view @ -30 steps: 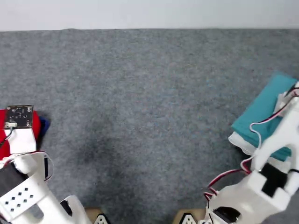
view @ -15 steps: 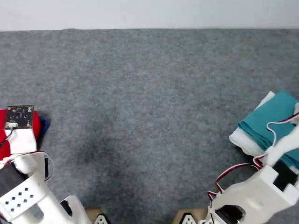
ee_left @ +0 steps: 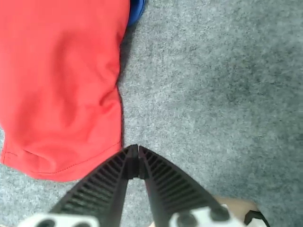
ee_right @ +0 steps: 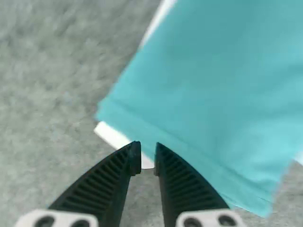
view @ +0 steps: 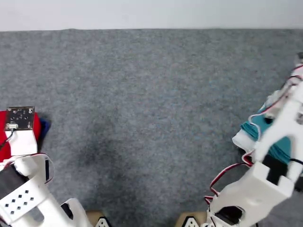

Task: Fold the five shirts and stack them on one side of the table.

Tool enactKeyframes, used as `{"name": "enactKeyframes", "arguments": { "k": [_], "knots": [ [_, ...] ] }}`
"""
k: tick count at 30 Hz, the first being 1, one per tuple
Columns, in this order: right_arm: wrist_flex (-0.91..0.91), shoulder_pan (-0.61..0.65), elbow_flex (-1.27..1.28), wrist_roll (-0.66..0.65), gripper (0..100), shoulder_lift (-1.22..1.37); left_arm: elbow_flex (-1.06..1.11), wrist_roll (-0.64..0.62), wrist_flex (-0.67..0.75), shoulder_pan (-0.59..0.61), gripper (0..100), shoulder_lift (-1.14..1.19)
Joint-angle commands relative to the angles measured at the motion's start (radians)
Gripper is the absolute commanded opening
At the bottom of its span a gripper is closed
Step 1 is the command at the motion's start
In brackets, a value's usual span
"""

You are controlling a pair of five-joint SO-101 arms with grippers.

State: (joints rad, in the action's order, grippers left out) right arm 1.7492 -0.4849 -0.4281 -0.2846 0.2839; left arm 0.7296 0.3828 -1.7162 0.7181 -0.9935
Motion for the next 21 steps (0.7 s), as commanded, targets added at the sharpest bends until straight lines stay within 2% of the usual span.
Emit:
{"name": "enactKeyframes", "arguments": {
  "k": [1,9,16,21],
  "knots": [
    [-0.033,0.074,0.066,0.025,1.9,-0.008,-0.005,0.0,0.014,-0.003,0,-0.008],
    [-0.34,0.171,0.394,0.092,1.0,-0.008,-0.005,0.0,0.014,-0.003,0,-0.008],
    [-0.228,0.189,0.354,0.087,0.9,-0.12,-0.005,0.0,0.014,-0.003,0,-0.008],
    [-0.226,0.124,0.265,0.084,0.9,-0.243,-0.005,0.0,0.014,-0.003,0,-0.008]
  ]
}}
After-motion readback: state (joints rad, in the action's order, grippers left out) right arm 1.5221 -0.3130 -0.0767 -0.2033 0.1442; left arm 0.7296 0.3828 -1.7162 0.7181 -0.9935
